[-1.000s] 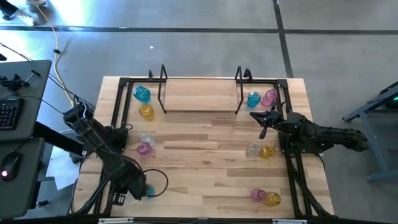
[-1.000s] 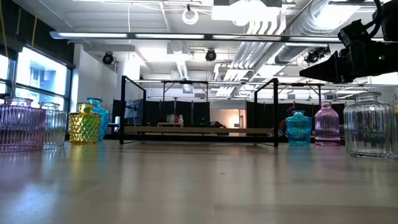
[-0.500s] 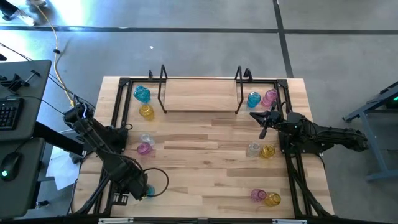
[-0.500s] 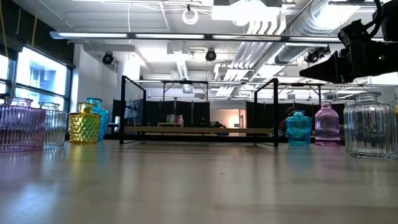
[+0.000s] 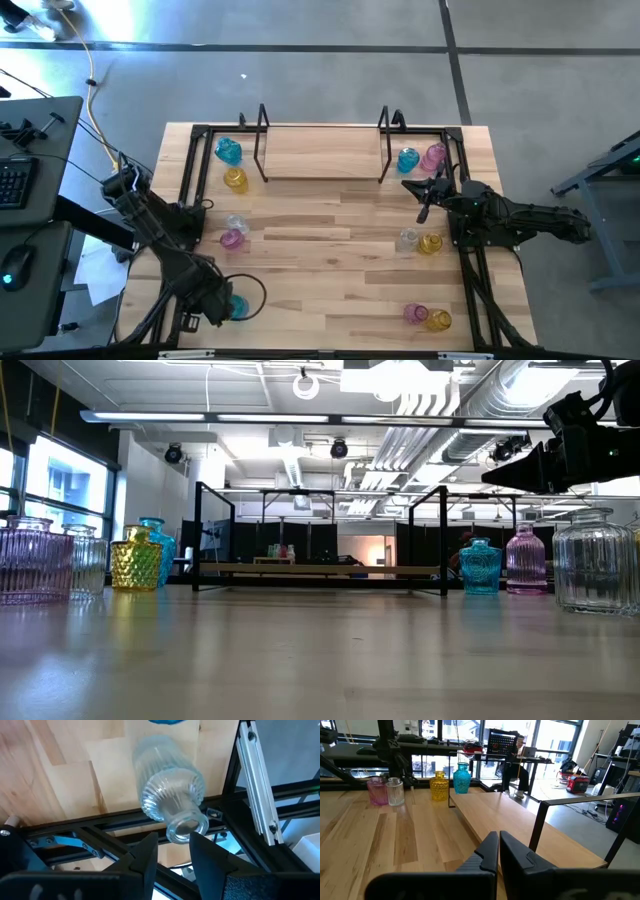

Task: Sort vases onto shelf
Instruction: Put the bottom transparent vase on the shelf

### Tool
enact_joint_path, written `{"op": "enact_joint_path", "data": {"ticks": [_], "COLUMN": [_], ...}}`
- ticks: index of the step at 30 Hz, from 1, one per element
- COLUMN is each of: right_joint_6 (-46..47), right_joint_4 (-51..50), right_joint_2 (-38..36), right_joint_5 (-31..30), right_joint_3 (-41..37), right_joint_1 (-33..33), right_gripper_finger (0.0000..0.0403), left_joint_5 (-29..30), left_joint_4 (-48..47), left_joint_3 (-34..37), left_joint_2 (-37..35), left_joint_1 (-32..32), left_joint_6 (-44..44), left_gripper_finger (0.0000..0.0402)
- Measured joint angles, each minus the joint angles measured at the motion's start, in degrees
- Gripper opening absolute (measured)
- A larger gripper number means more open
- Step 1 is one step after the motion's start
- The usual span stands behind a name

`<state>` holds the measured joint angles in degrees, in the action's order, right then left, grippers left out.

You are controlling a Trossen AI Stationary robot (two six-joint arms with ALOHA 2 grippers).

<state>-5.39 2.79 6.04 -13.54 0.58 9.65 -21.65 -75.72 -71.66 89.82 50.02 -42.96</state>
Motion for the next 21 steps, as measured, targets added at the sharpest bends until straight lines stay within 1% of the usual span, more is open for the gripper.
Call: {"op": "enact_joint_path", "data": {"ticks": [5, 11, 14, 19, 21], "right_joint_6": [0.00, 0.00, 0.00, 0.00, 0.00], "right_joint_4": [0.00, 0.00, 0.00, 0.00, 0.00], "right_joint_2": [0.00, -0.01, 0.00, -0.01, 0.00], "right_joint_5": [-0.02, -0.02, 0.00, -0.02, -0.01], "right_joint_3": [0.00, 0.00, -0.02, -0.01, -0.02], "right_joint_1": [0.00, 0.00, 0.00, 0.01, 0.01], "right_gripper_finger": [0.0000, 0.0000, 0.0000, 0.0000, 0.0000], "left_joint_5": [0.15, 0.34, 0.33, 0.16, -0.04], "left_joint_4": [2.59, 2.50, 2.51, 2.49, 2.49], "left_joint_3": [2.14, 2.80, 2.80, 2.80, 2.80], "left_joint_2": [-0.09, -0.08, -0.09, -0.09, -0.09], "left_joint_1": [0.08, 0.07, 0.06, -0.51, -1.14], "left_joint_6": [-0.43, -0.27, -0.19, 1.09, 0.79], "left_gripper_finger": [0.0101, 0.0096, 0.0075, 0.0015, 0.0011]}}
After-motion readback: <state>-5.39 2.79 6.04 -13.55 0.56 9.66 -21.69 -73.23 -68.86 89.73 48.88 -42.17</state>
